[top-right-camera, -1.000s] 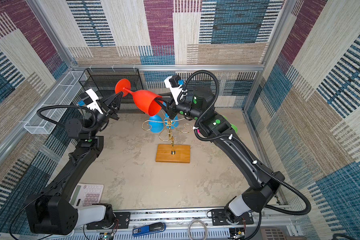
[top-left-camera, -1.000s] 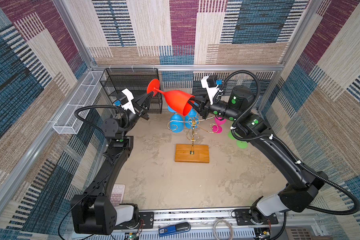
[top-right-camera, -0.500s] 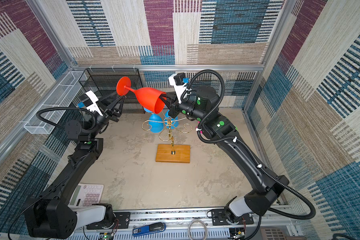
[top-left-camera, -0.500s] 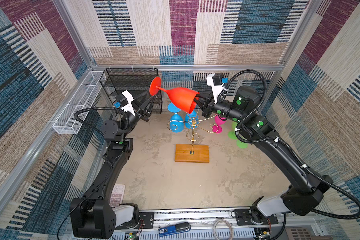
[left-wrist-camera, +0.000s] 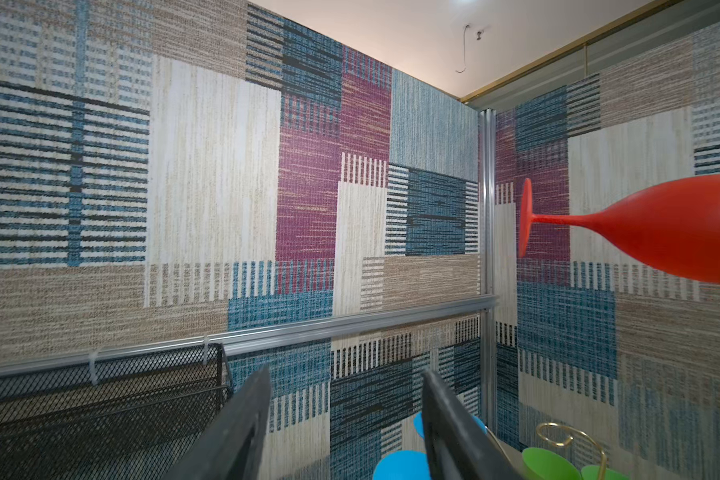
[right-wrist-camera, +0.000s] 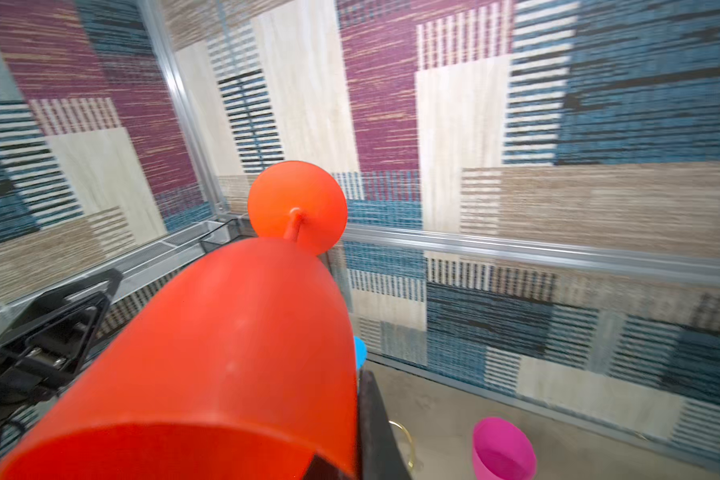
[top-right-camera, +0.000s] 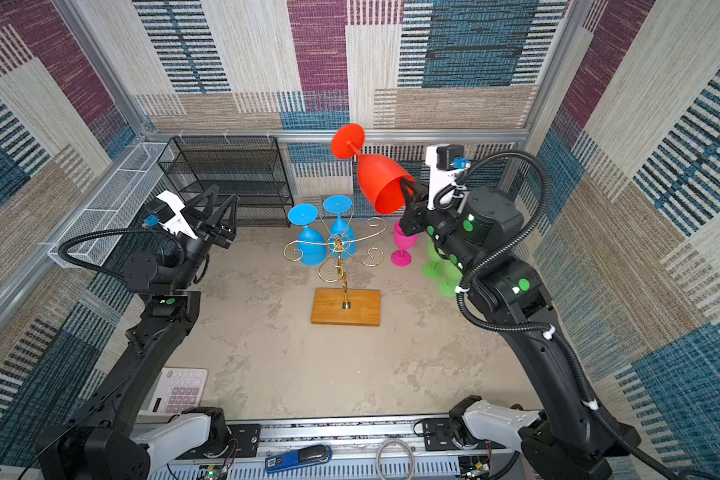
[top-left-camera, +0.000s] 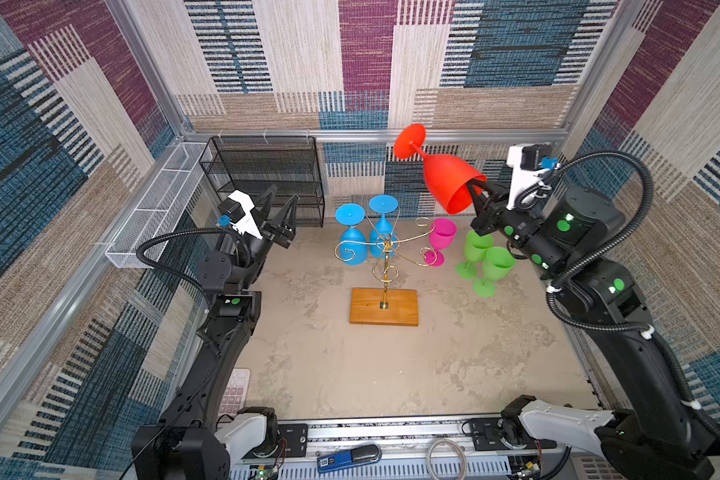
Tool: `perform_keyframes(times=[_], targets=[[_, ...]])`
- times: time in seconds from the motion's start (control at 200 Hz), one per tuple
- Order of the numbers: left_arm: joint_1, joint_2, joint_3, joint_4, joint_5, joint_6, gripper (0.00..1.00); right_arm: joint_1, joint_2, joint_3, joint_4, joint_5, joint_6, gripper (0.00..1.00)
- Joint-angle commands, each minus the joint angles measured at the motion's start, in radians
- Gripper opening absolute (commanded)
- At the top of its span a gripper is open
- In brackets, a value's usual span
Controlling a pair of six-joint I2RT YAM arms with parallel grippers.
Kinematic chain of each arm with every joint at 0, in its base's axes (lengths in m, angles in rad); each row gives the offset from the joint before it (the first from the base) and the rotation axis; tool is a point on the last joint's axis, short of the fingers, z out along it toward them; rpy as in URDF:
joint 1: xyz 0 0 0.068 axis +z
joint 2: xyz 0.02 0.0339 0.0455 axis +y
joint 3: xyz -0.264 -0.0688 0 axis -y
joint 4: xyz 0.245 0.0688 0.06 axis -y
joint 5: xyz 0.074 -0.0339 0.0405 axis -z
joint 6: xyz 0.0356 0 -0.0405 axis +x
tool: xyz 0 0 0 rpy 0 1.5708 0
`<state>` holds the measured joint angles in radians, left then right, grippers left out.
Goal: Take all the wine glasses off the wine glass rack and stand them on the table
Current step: 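Lower the red glass upright beside the green glasses with the right gripper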
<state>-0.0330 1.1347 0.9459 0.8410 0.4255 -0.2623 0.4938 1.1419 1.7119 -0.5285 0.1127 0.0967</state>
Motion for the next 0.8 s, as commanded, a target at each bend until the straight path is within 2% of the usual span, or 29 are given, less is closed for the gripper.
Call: perform_keyframes(times=[0.0, 0.095, 0.2, 0.376, 0.486, 0.651, 0.791], targets=[[0.025, -0.009, -0.017, 0.008, -0.045, -0.017, 0.62, -0.032, -0.038, -0.016, -0.163, 0.171, 0.036, 0.00], [0.050, -0.013, -0.036, -0.013, -0.089, -0.055, 0.65, -0.051, -0.059, -0.034, -0.239, 0.239, 0.055, 0.00], [0.084, -0.021, -0.048, -0.061, -0.108, -0.103, 0.70, -0.083, -0.061, -0.058, -0.296, 0.248, 0.065, 0.00], [0.124, -0.035, -0.076, -0.093, -0.063, -0.109, 0.72, -0.163, -0.036, -0.100, -0.371, 0.192, 0.072, 0.00], [0.141, -0.041, -0.097, -0.098, -0.050, -0.110, 0.72, -0.223, -0.030, -0.155, -0.396, 0.105, 0.069, 0.00], [0.176, -0.039, -0.139, -0.044, -0.030, -0.135, 0.72, -0.252, 0.027, -0.218, -0.439, 0.002, 0.059, 0.00], [0.198, -0.046, -0.146, -0.051, -0.010, -0.144, 0.72, -0.261, 0.081, -0.255, -0.445, -0.022, 0.043, 0.00]])
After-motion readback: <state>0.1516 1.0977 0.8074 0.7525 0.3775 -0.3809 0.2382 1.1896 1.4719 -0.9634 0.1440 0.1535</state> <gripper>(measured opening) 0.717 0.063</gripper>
